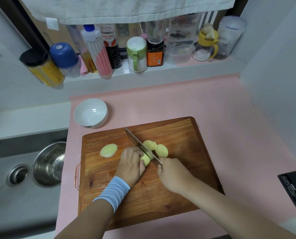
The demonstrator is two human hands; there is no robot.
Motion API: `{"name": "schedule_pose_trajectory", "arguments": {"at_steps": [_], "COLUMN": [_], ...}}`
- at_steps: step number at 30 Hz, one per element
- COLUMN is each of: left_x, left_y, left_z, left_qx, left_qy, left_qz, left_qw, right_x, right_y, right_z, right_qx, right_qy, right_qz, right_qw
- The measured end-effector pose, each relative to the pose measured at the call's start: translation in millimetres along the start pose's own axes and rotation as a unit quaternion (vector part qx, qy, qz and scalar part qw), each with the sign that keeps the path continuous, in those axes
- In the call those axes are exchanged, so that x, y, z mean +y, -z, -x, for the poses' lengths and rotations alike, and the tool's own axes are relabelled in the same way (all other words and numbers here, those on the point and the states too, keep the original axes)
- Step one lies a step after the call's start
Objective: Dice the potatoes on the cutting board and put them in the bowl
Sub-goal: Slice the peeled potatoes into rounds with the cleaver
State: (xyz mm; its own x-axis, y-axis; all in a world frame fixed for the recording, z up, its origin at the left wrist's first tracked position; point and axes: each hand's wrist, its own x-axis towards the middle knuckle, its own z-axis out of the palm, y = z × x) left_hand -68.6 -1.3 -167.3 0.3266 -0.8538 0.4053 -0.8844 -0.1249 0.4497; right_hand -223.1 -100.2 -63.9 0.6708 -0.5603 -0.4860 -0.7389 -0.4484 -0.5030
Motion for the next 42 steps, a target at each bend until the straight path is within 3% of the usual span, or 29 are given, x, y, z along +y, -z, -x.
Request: {"name": "schedule_pose_trajectory", "arguments": {"at_steps": [14, 24, 42], "left_x": [1.1, 0.1, 0.2], "left_y": [3.6, -1.4, -4.3], "left_z": [3.0, 10.0, 7.7], "left_qx": [0.003, 0.004, 0.012], "left_qy": [-0.018, -0.003, 0.004], "left_qz": [-0.008, -0.007, -0.007], "left_qw": [1.000, 1.000, 1.000], "right_x": [3.2, -16.2, -17.0], "right_y": [-2.0, 1.4, 6.5], "right_z": [2.2, 36.1, 34.1], "right_qx": [0.038, 0.106, 0.071], "right_qy": [-0.001, 0.070, 0.024], "right_qz": [0.007, 0.061, 0.044], "right_qw": [0.999, 0.990, 0.996]}}
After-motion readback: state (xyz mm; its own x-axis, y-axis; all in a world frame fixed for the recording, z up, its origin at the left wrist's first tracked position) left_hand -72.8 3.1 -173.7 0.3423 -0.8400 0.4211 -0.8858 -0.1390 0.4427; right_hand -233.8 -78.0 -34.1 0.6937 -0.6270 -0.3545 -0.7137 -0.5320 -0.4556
